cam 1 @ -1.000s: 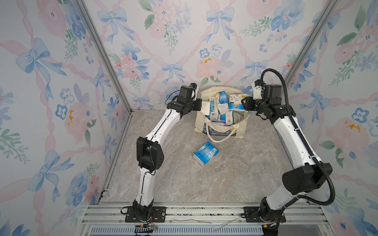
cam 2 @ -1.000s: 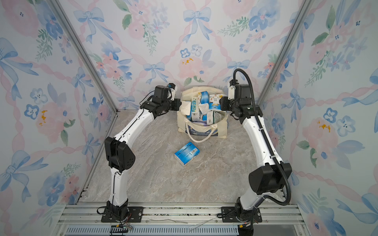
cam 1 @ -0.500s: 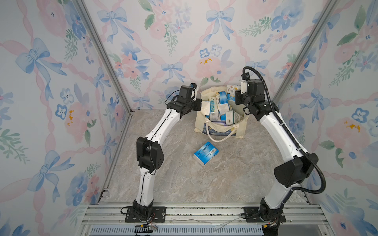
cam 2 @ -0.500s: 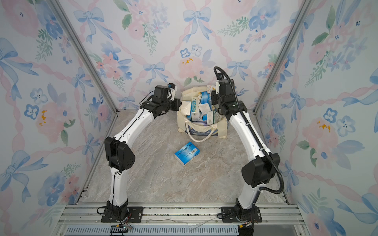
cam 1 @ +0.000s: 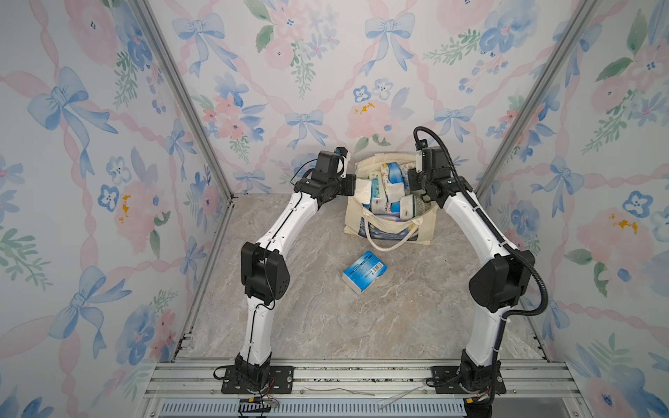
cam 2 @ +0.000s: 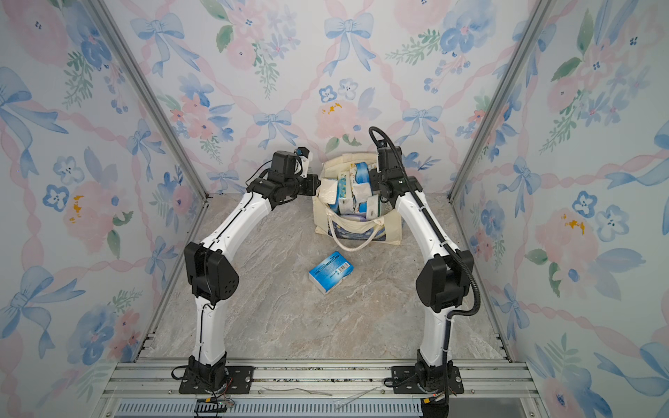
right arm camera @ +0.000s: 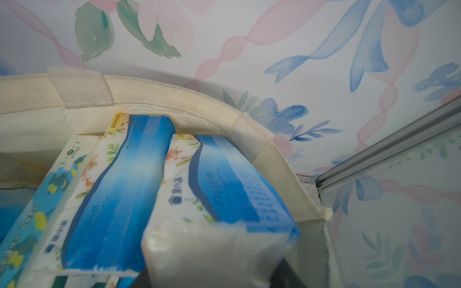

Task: Put tissues into the canvas bag
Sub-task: Adjust the pack of facial tissues in the canvas bag.

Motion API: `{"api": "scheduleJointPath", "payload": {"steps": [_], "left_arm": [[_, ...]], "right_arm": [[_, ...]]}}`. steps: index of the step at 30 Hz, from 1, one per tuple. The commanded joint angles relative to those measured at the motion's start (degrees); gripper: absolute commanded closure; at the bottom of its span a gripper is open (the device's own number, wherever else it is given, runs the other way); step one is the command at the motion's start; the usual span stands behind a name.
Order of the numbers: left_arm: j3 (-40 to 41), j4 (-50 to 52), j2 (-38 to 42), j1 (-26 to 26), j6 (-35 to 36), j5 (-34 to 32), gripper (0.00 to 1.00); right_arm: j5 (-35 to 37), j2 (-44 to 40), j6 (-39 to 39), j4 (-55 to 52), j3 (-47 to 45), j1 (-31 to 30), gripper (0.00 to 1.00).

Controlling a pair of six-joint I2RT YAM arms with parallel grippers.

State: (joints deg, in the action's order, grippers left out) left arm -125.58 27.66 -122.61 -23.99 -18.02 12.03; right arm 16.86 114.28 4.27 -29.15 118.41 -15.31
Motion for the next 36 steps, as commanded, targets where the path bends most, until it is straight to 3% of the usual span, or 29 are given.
{"api": "scheduleJointPath", "payload": {"steps": [1, 6, 10, 14, 19, 25, 32, 36], "left_arm": [[-1.42, 0.64, -0.73, 0.49, 1.41, 1.13, 1.0], [-1.99, 0.8, -1.1, 0.62, 1.32, 1.49, 1.0], [-2.6, 0.98, -1.64, 0.56, 1.15, 1.85, 1.0], [-3.3, 1.1, -2.01, 0.57, 1.06, 1.99, 1.0], [-4.06, 1.61, -2.37, 0.49, 1.06, 2.03, 1.0], [-4.31, 1.81, -2.48, 0.28, 1.1, 2.2, 1.0], [-4.59, 2.13, -2.31, -0.05, 1.32, 2.17, 1.0], [-4.5, 2.57, -2.09, -0.18, 1.56, 2.04, 1.0]], "right_arm": [[-4.09, 2.34, -2.91, -4.76, 2.38, 1.64, 0.51], [-7.96, 2.14, -4.86, -10.91, 2.65, 3.23, 0.46], [-11.36, 0.2, -6.2, -14.9, 2.83, 4.81, 0.34], [-17.85, -5.96, -8.32, -11.59, -1.51, 6.49, 0.2], [-22.32, -15.57, -10.38, -4.44, -8.38, 7.34, 0.13], [-18.13, -23.19, -10.5, -2.86, -13.03, 8.14, 0.17], [-13.95, -17.27, -10.25, -10.17, -9.95, 10.87, 0.42], [-15.62, -14.22, -11.35, -10.59, -10.37, 12.32, 0.48]]}}
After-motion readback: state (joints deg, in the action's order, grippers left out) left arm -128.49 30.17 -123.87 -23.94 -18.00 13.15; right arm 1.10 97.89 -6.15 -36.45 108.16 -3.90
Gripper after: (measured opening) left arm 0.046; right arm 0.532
